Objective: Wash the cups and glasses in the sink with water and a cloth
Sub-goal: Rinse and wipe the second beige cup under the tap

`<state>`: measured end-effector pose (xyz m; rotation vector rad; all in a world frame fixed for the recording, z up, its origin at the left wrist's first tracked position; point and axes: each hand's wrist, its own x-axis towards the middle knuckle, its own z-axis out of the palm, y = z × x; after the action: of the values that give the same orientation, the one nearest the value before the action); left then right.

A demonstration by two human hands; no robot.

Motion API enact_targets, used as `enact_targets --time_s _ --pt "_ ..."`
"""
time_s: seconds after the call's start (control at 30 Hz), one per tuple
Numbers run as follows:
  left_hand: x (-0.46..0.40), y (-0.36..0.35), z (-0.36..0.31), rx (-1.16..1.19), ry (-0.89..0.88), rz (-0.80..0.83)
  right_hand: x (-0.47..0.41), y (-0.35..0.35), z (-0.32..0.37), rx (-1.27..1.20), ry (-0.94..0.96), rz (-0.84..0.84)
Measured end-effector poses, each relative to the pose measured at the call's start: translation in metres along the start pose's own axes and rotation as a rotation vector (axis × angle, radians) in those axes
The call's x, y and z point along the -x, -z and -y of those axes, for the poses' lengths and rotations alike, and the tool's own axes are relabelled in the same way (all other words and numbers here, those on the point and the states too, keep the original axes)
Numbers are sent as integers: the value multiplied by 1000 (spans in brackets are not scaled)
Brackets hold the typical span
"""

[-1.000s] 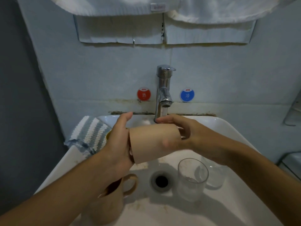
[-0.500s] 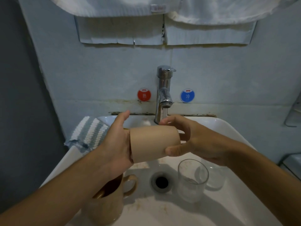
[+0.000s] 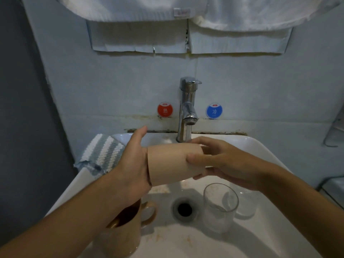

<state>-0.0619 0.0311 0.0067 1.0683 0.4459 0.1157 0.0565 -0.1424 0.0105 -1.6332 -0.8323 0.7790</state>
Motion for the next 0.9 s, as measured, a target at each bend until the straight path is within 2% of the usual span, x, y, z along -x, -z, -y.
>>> enact_targets --time_s 0.2,0.4,0.5,0.73,0.83,0.9 --pt "0 -3 0 33 2 -4 0 -3 1 125 89 -36" --pt "-3 -3 4 -60 -39 -54 1 -8 -2 141 -77 -65" --pt "-4 0 4 -31 -61 -58 1 -6 -2 54 -20 -6" --pt "0 -3 1 -15 -89 5 -1 0 0 40 104 -41" --pt "0 -5 1 -33 -95 11 1 -3 4 -26 33 -52" --pt "0 -6 2 -86 -100 -9 3 -5 4 23 -56 -76"
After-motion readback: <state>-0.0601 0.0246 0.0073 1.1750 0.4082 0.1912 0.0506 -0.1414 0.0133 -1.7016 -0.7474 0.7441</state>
